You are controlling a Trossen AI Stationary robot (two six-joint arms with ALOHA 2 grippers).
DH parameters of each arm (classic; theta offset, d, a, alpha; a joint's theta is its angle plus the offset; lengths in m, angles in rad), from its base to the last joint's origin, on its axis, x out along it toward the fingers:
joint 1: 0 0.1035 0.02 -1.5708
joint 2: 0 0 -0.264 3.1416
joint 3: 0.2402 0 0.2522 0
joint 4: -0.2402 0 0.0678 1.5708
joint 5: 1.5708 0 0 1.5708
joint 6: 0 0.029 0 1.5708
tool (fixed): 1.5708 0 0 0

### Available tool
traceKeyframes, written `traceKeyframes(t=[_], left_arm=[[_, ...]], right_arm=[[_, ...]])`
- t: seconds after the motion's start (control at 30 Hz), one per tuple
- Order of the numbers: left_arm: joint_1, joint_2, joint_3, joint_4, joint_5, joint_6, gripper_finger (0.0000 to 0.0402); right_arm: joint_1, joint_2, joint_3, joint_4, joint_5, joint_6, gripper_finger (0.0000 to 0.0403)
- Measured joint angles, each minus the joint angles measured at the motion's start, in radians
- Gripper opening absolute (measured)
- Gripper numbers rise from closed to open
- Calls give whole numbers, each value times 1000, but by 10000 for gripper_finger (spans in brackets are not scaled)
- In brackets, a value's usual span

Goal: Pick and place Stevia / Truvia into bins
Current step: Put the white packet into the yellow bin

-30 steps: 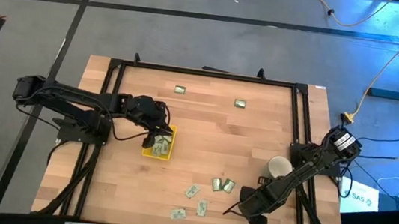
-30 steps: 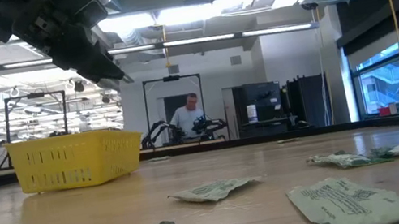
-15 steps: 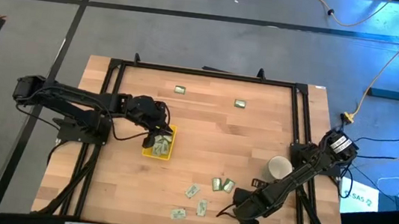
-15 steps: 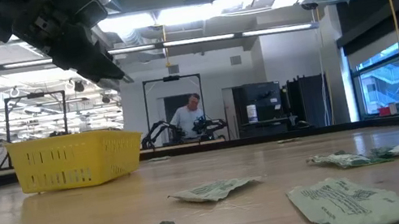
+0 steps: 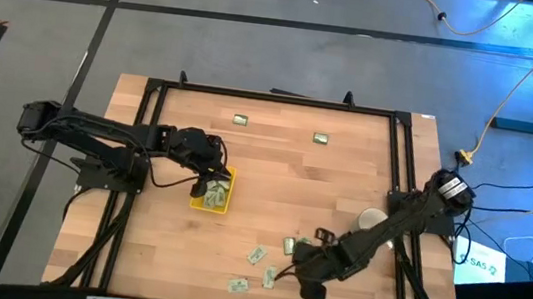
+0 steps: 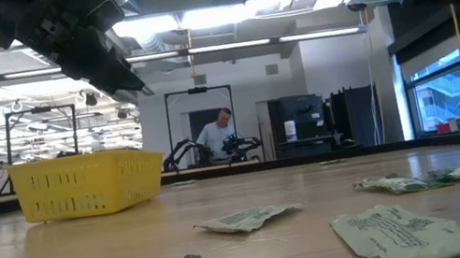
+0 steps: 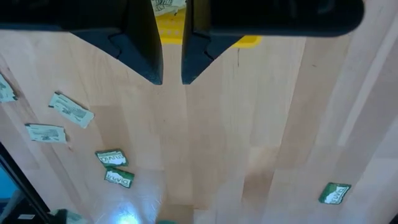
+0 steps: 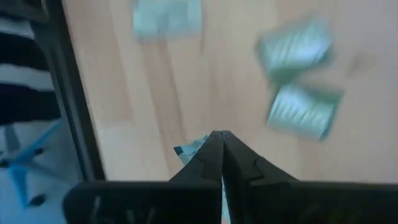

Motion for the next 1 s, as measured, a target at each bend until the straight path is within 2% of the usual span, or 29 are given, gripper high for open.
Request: traceKeyframes(t=[0.13, 0.27, 0.4, 0.5, 0.63, 0.7, 0.83, 1.0], left_arm=[[-1, 0, 0, 30, 4, 0, 72], [-19, 0, 0, 168, 47, 24, 105], [-70, 9, 0, 328, 70, 53, 143], [-112, 22, 0, 385, 9, 38, 167], [-161, 37, 0, 395, -131, 51, 185], [-178, 44, 0, 412, -212, 23, 188], [-200, 62, 0, 497, -324, -79, 189], [-216, 71, 0, 606, -420, -130, 189]], right_arm=[[-81, -2, 97, -28, 88, -136, 0], [-174, -2, 182, -10, 228, -223, 0], [-255, -2, 247, 87, 377, -299, 0], [-297, -3, 278, 168, 499, -313, 0], [-330, -3, 295, 288, 669, -405, 0], [-340, -3, 296, 380, 718, -442, 0], [-355, -3, 296, 509, 745, -513, 0], [-366, -3, 296, 557, 746, -552, 0]])
